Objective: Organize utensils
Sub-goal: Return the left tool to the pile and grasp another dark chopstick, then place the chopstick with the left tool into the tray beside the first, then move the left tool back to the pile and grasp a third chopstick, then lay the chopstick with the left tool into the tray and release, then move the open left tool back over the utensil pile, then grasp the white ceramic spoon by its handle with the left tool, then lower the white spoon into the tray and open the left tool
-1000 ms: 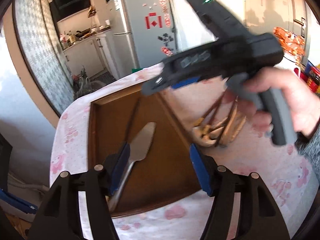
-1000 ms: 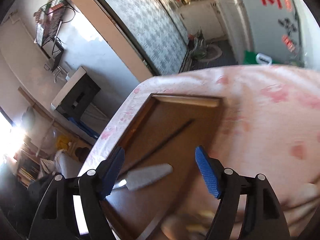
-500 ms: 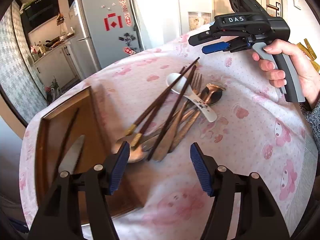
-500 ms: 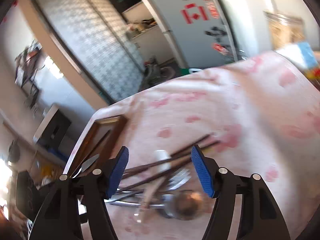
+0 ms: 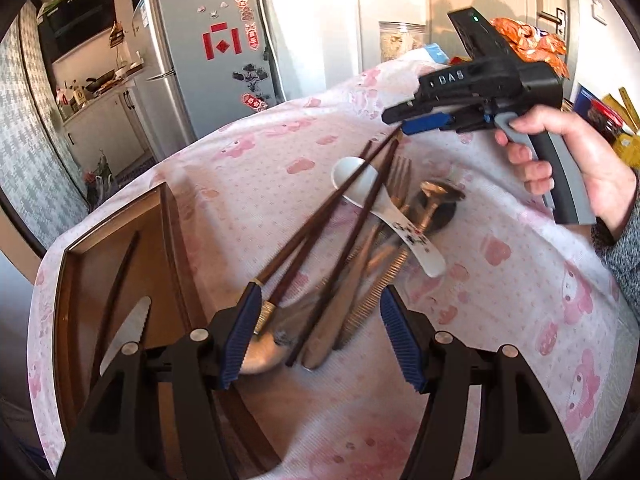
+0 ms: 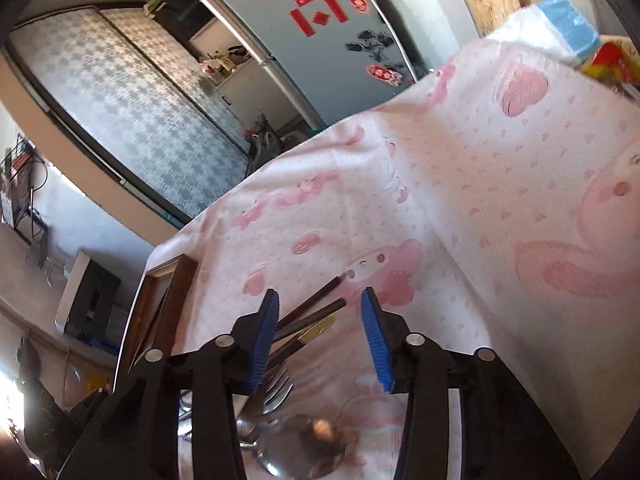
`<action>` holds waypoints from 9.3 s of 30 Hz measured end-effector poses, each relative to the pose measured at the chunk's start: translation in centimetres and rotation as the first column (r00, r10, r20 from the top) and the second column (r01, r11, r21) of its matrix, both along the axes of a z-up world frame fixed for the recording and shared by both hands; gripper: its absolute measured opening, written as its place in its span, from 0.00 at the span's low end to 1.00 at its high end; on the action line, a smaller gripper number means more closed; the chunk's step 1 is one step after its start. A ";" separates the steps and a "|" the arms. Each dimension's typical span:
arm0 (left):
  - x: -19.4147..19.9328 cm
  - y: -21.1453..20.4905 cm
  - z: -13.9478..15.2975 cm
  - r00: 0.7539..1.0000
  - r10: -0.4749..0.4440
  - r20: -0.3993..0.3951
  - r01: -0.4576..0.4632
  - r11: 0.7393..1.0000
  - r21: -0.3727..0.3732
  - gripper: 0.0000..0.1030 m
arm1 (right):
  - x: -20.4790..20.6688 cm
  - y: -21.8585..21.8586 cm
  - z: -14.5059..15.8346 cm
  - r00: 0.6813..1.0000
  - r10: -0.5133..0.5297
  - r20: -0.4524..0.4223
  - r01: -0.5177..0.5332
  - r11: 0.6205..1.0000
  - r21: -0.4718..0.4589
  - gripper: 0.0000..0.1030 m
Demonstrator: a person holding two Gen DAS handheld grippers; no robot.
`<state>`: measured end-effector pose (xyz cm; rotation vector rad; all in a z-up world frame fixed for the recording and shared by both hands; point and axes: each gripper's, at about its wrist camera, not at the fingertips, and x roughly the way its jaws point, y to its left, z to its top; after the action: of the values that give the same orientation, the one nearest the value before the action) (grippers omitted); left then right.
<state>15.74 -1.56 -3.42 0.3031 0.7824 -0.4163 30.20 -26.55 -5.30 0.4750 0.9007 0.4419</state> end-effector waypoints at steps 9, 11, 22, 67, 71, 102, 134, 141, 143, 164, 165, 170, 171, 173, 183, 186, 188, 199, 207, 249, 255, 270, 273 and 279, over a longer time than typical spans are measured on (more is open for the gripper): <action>1.8 0.0 -0.2 1.000 0.005 0.004 -0.005 1.000 0.015 0.64 | -0.5 0.2 1.4 0.997 0.004 0.078 0.001 0.997 -0.076 0.19; 2.3 -0.1 -0.2 1.000 0.005 0.006 -0.005 1.000 0.009 0.64 | -1.0 0.3 2.1 0.993 0.012 0.114 -0.001 0.995 -0.101 0.19; 5.8 -1.9 -0.5 1.000 0.015 -0.020 -0.014 1.000 0.008 0.22 | -4.9 1.5 6.9 0.951 0.108 0.290 -0.079 0.991 -0.109 0.15; 0.1 13.5 1.5 0.967 0.248 -0.067 -0.244 0.968 0.055 0.16 | 0.8 23.7 5.3 0.912 0.390 0.130 -0.387 0.921 -0.047 0.14; -0.5 13.5 2.4 0.967 0.249 -0.043 -0.247 0.967 0.054 0.19 | 1.1 25.6 3.9 0.919 0.383 0.099 -0.374 0.922 -0.094 0.15; -2.2 0.6 0.2 0.999 -0.028 -0.043 0.028 1.000 -0.007 0.58 | -2.9 3.2 4.5 0.982 0.164 0.091 -0.154 0.981 -0.114 0.54; 2.3 -3.3 -0.4 0.999 -0.036 -0.014 0.036 0.999 -0.002 0.12 | -6.0 4.4 7.6 0.957 0.148 0.248 -0.103 0.977 -0.186 0.20; 1.3 -2.4 3.1 0.999 -0.030 0.030 0.030 0.999 -0.026 0.11 | -6.2 5.6 11.3 0.936 0.171 0.308 -0.123 0.978 -0.168 0.19; 1.0 -1.5 4.3 0.999 -0.017 0.049 0.017 1.000 -0.014 0.11 | -5.9 6.8 12.1 0.929 0.191 0.317 -0.148 0.977 -0.154 0.19; 1.4 13.1 1.2 0.970 0.237 -0.059 -0.236 0.971 0.029 0.12 | -1.8 23.9 7.6 0.904 0.381 0.193 -0.356 0.922 -0.152 0.19; 1.3 13.1 1.1 0.970 0.238 -0.058 -0.237 0.971 0.026 0.12 | -1.8 24.1 7.3 0.904 0.384 0.187 -0.361 0.921 -0.147 0.19; 0.7 13.6 1.6 0.966 0.258 -0.026 -0.257 0.966 0.026 0.41 | -1.2 25.7 5.3 0.907 0.398 0.136 -0.381 0.915 -0.132 0.20; 0.6 13.6 1.8 0.966 0.258 -0.021 -0.258 0.966 0.026 0.46 | -1.0 25.9 5.0 0.909 0.396 0.128 -0.381 0.916 -0.130 0.20; 0.1 13.6 2.3 0.966 0.260 -0.002 -0.260 0.965 0.023 0.53 | -0.6 26.3 4.1 0.914 0.394 0.099 -0.382 0.916 -0.119 0.21; -1.3 12.1 3.3 0.975 0.222 0.020 -0.222 0.975 0.018 0.62 | -1.3 26.5 3.9 0.903 0.426 0.049 -0.416 0.897 -0.148 0.66; -1.4 10.9 3.2 0.981 0.194 0.017 -0.195 0.981 0.017 0.62 | -1.1 25.3 4.2 0.904 0.427 0.028 -0.420 0.898 -0.131 0.71; -1.5 10.1 3.1 0.985 0.173 0.013 -0.173 0.985 0.012 0.63 | -1.1 25.0 4.2 0.894 0.448 0.014 -0.441 0.885 -0.149 0.75; -1.4 7.3 2.6 0.992 0.124 -0.012 -0.124 0.992 -0.007 0.65 | -0.6 28.4 3.2 0.862 0.507 -0.019 -0.504 0.852 -0.145 0.85; -0.3 8.8 1.9 0.985 0.172 -0.031 -0.173 0.984 -0.044 0.65 | -0.1 25.4 4.3 0.876 0.482 -0.021 -0.482 0.876 -0.020 0.87; -0.3 -5.3 -1.3 0.988 -0.058 -0.142 0.027 0.976 -0.216 0.33 | -5.3 7.5 3.7 0.940 0.337 0.053 -0.310 0.909 -0.278 0.04; -0.6 -6.6 -0.9 0.989 -0.068 -0.132 0.041 0.980 -0.194 0.45 | -6.2 7.0 4.7 0.941 0.329 0.074 -0.302 0.921 -0.247 0.04; -1.9 -0.2 2.5 0.998 0.049 -0.050 -0.056 0.987 -0.152 0.17 | -7.2 13.0 8.1 0.904 0.400 0.153 -0.362 0.904 -0.227 0.04; -2.3 2.8 3.1 0.994 0.104 -0.037 -0.108 0.985 -0.136 0.17 | -6.8 16.0 8.2 0.889 0.432 0.155 -0.398 0.894 -0.207 0.04; -2.0 8.6 2.8 0.977 0.207 -0.043 -0.211 0.970 -0.124 0.17 | -5.9 21.8 7.3 0.864 0.482 0.144 -0.458 0.872 -0.172 0.04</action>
<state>13.74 7.04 -0.65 0.0925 0.8040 -0.2710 24.29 -4.71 2.01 0.0802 0.8579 0.8547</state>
